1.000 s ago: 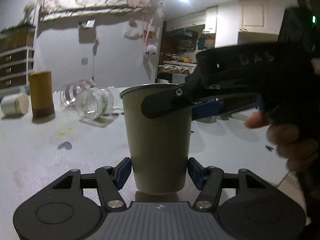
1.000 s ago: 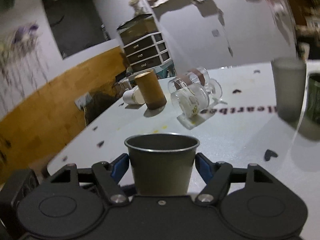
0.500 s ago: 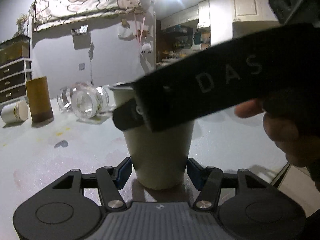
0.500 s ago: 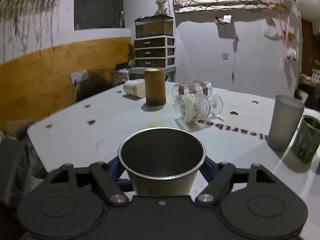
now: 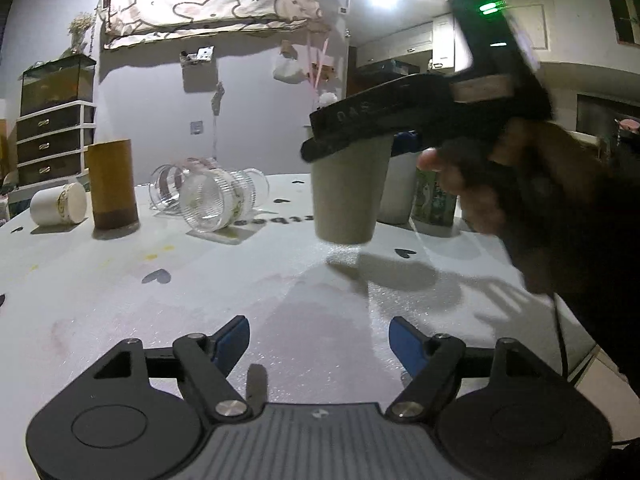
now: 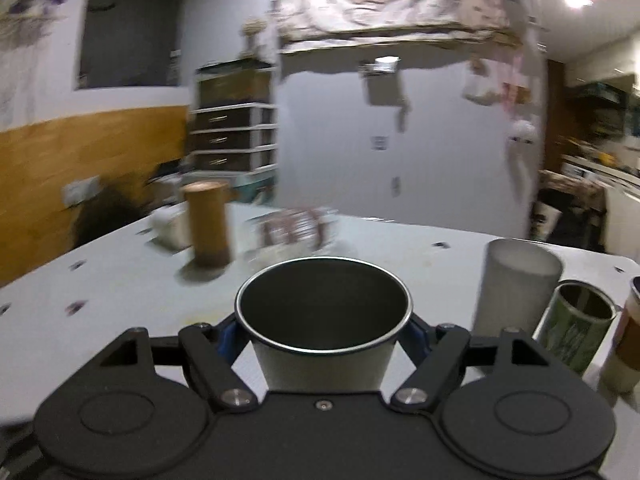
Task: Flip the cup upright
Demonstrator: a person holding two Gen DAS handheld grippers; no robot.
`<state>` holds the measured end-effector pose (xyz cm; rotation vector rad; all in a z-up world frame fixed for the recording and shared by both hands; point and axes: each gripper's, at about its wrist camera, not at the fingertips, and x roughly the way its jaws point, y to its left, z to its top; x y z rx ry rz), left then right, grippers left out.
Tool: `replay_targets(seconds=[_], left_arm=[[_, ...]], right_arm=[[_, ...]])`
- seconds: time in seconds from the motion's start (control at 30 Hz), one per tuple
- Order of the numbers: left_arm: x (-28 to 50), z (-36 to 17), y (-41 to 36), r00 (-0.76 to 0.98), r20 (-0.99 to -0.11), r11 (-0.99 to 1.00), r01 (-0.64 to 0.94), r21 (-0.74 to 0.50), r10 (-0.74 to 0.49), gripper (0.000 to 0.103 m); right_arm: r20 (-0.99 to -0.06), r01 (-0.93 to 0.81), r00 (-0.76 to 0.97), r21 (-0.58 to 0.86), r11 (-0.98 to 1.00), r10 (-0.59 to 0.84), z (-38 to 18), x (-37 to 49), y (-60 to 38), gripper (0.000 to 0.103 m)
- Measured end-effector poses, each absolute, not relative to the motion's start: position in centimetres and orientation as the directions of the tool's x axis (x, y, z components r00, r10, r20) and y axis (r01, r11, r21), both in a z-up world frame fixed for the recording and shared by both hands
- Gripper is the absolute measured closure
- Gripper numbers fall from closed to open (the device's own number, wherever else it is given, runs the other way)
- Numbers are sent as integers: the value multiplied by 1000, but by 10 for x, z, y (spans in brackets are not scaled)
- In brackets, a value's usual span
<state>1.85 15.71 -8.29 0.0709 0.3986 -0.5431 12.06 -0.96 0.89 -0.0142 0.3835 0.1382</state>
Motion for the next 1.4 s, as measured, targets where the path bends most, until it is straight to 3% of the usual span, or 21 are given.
replay_targets(seconds=[0.33,0.63,0.7,0.8,1.4], left_arm=[[19,-84,163,788,-392,866,497,-51,-475,26],[20,-84,165,791,-392,871,489,-56,-469,26],[21,-83,166,792,-394,873,484,-59,-466,26],[21,-81,167,800,-385,877,477,-58,-460,24],[22,-47,175,875,-329,932,361,-43,-354,16]], right_arm=[[-401,79,913,15,997,-67,-6,198,-38,26],[-383,90,920,-16,996,-89,-17,209,-34,25],[-387,87,918,-13,996,-86,-16,209,-34,18],[-400,77,915,27,997,-59,-13,201,-38,9],[-262,-8,965,35,999,17,-3,28,-38,5]])
